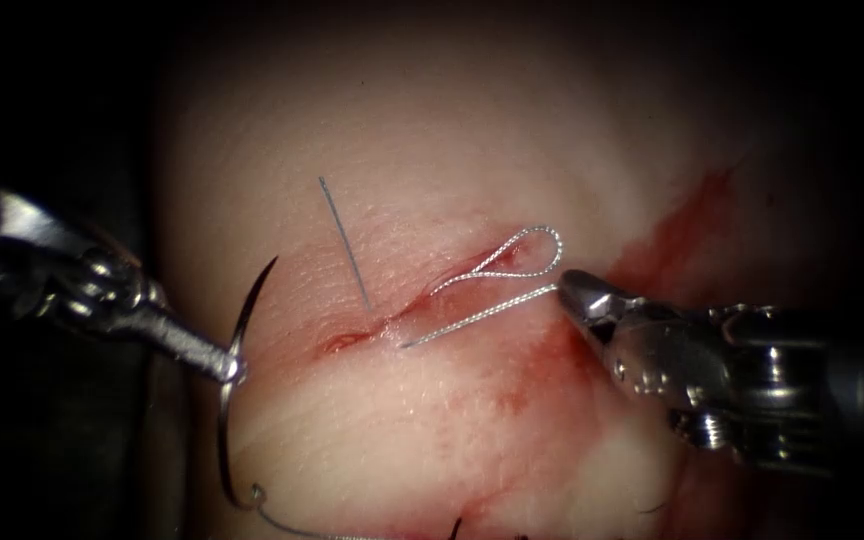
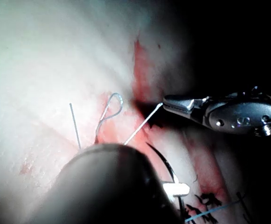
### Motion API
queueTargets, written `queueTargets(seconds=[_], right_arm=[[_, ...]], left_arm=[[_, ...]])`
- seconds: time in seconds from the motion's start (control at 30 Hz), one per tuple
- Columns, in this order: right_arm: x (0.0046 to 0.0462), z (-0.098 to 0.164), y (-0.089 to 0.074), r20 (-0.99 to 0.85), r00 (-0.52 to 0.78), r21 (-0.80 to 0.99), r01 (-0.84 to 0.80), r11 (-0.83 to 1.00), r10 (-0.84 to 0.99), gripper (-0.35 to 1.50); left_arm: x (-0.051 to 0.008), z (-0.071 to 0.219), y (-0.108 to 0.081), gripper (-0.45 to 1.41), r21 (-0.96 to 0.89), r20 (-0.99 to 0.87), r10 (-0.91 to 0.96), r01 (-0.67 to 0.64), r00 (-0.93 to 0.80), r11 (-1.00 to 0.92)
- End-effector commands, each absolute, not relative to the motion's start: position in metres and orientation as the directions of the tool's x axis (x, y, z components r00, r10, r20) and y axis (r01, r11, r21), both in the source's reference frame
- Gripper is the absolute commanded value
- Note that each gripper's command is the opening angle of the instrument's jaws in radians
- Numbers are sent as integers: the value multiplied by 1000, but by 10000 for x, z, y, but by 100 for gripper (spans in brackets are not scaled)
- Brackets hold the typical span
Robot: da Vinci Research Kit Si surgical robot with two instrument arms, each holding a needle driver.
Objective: Wound Closure
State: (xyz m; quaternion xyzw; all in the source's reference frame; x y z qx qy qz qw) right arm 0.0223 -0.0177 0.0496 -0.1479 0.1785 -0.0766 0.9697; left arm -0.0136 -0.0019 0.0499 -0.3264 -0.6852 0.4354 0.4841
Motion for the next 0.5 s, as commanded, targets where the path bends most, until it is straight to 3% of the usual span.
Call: queueTargets(seconds=[0.03,0.5], right_arm=[[214,505,-163,-319,929,-314,85,946,-189,-35],[130,523,-115,-286,955,-313,-11,950,-83,-35]], left_arm=[[-141,505,-19,-45,-913,379,869,26,-319,408],[-141,505,-20,-45,-913,379,869,26,-319,408]])
